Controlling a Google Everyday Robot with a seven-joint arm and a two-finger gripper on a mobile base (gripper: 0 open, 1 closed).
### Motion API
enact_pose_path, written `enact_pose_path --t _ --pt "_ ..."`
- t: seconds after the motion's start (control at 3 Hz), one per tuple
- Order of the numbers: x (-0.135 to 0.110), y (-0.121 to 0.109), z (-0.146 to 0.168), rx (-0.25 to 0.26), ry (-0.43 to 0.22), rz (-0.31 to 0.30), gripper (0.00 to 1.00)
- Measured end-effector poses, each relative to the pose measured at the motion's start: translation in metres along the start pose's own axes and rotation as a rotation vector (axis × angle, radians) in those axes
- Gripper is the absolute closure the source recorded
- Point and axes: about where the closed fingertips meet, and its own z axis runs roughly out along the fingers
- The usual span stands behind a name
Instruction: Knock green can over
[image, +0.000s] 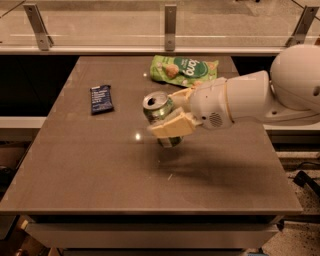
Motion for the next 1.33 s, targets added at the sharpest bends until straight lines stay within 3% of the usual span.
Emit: enact_pose_path --t 0.67,1.33 --pt "-0.004 -0.007 -0.023 0.103 0.255 -0.005 1.00" --pt "-0.008 -0.019 -0.035 0.162 0.436 -0.020 1.00"
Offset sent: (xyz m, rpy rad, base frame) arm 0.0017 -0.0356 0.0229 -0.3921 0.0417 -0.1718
